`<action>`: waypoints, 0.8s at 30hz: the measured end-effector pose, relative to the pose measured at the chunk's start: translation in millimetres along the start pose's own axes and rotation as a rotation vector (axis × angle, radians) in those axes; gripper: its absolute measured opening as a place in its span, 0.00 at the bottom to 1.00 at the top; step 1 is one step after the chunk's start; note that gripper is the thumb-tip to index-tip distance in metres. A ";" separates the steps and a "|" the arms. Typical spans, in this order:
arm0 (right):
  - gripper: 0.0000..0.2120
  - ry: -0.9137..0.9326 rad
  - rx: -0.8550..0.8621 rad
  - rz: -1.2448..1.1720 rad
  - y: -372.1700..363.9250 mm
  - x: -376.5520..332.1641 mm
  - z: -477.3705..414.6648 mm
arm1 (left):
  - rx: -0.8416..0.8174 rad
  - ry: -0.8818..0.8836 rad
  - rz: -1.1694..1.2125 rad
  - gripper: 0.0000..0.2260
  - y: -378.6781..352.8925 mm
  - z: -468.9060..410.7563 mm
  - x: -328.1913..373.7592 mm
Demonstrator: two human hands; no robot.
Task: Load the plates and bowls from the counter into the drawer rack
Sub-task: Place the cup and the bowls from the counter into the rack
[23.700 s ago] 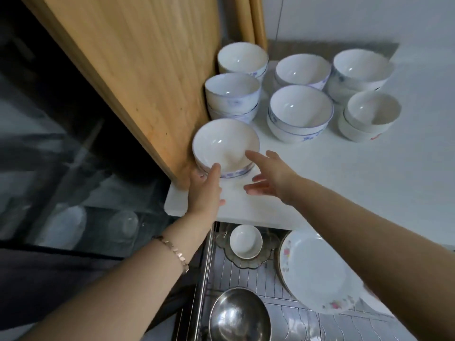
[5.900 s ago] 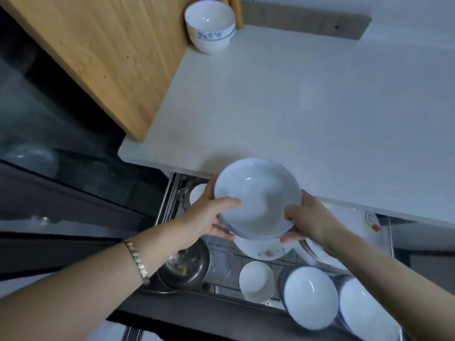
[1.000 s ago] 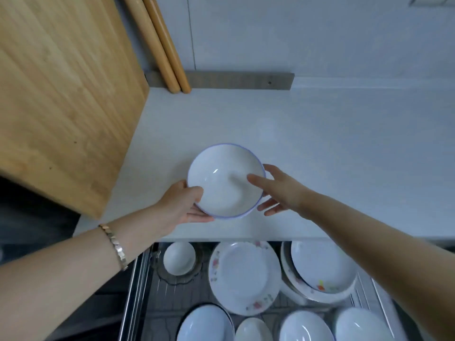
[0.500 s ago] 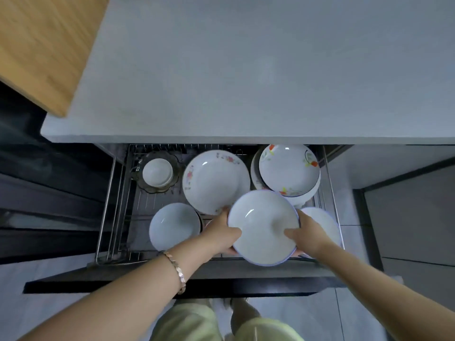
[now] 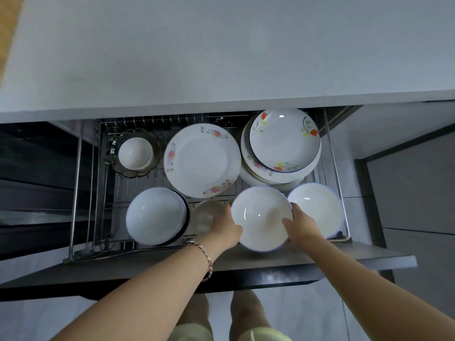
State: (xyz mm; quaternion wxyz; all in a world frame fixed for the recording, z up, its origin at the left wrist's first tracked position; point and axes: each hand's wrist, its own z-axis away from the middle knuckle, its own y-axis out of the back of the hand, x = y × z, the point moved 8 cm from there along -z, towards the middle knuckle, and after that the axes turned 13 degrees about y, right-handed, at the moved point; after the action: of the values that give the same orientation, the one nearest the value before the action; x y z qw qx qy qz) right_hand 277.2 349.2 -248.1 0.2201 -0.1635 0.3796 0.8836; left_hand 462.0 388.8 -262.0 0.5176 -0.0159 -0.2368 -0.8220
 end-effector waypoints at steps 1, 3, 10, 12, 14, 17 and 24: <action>0.19 0.005 0.007 0.015 0.9 -0.1 -0.1 | -0.005 -0.011 0.002 0.22 -1.0 1.8 0.3; 0.18 0.042 0.028 0.049 3.9 -2.0 0.9 | -0.018 -0.011 -0.009 0.21 -1.9 3.5 -1.3; 0.18 0.124 0.096 -0.155 41.5 16.8 13.3 | 0.111 -0.197 -0.130 0.22 15.6 14.8 18.6; 0.17 0.103 0.113 -0.115 66.1 32.6 10.7 | 0.081 -0.255 -0.035 0.22 12.8 19.8 30.6; 0.17 0.107 0.120 -0.017 94.1 44.1 5.8 | 0.144 -0.283 -0.005 0.22 15.8 21.1 40.3; 0.17 0.113 0.077 0.092 124.5 56.9 -6.6 | 0.211 -0.186 -0.197 0.25 14.5 12.1 40.8; 0.21 0.213 -0.113 0.591 121.9 51.7 -54.4 | 0.155 -0.098 -0.444 0.31 10.9 -0.1 50.0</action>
State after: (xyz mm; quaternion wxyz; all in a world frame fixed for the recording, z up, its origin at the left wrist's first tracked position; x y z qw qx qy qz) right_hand 177.4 247.5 -234.5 -0.0968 -0.1498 0.3817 0.9069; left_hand 448.2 342.7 -244.4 0.3115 0.0364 -0.3218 -0.8934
